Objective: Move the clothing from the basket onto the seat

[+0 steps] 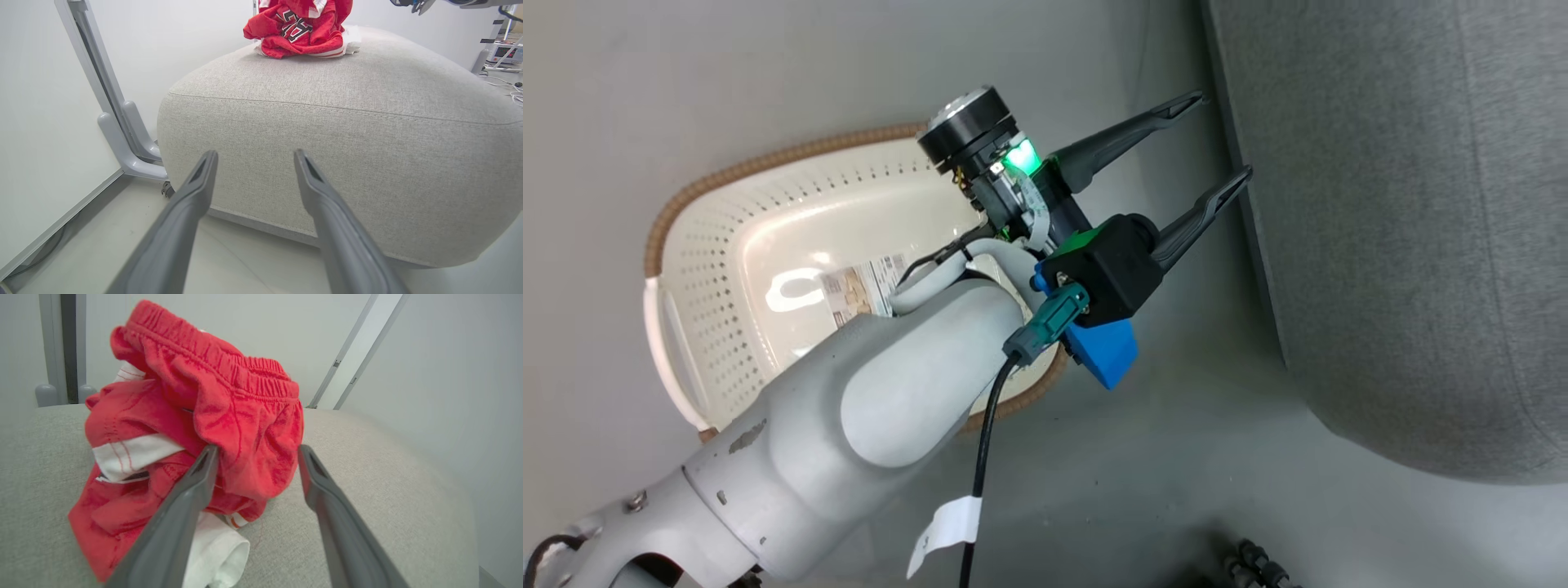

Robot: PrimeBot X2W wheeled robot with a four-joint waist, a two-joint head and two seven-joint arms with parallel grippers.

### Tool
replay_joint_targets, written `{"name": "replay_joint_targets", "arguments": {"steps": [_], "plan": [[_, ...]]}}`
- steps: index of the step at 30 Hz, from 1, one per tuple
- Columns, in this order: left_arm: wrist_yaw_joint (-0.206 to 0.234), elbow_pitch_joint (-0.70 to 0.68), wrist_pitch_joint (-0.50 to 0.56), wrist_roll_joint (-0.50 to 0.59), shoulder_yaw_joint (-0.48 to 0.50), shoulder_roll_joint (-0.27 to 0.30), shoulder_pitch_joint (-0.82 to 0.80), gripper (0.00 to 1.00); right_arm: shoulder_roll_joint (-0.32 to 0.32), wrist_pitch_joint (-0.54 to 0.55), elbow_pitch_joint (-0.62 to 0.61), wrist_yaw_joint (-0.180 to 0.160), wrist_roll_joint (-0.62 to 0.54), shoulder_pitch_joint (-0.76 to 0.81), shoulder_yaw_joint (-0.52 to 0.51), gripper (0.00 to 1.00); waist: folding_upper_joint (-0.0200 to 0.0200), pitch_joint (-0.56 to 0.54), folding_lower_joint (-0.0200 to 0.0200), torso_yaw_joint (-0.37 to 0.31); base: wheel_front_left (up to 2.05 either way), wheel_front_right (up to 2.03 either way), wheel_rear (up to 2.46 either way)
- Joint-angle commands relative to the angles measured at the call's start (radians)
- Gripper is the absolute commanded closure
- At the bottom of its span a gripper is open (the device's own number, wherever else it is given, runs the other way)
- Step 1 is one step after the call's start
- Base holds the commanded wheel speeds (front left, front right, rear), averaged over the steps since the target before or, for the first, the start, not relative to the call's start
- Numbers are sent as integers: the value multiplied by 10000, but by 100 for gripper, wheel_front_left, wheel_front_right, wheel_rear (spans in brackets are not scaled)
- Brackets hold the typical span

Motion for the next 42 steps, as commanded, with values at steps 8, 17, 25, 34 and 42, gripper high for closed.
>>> {"name": "replay_joint_targets", "arguments": {"steps": [8, 17, 25, 34, 42], "plan": [[457, 285, -314, -544, 602, -137, 880, 0, 364, 3, -1559, -1, 515, 1533, 992, 0, 0, -1853, 0, 258, 0, 0, 0], [1150, -819, -326, -560, 2456, -129, 2337, 0, 1071, 5, -3205, -2, 528, 2608, 2925, 0, 0, -3565, 0, 969, 0, 0, 0], [1279, -1409, -327, -316, 4472, -136, 3941, 0, 1433, 3, -3400, -1, 828, 2989, 4802, 0, 0, -4778, 0, 1653, 0, 0, 0], [1093, -1500, -320, 108, 6381, -348, 5597, 0, 1790, 5, -2968, -1, 957, 3421, 5909, 0, 0, -5985, 0, 2358, 0, 0, 0], [749, -1371, -322, 499, 7595, -753, 6879, 0, 2172, 3, -2657, -1, 938, 4304, 6210, 0, 0, -6766, 0, 2764, 0, 0, 0]]}}
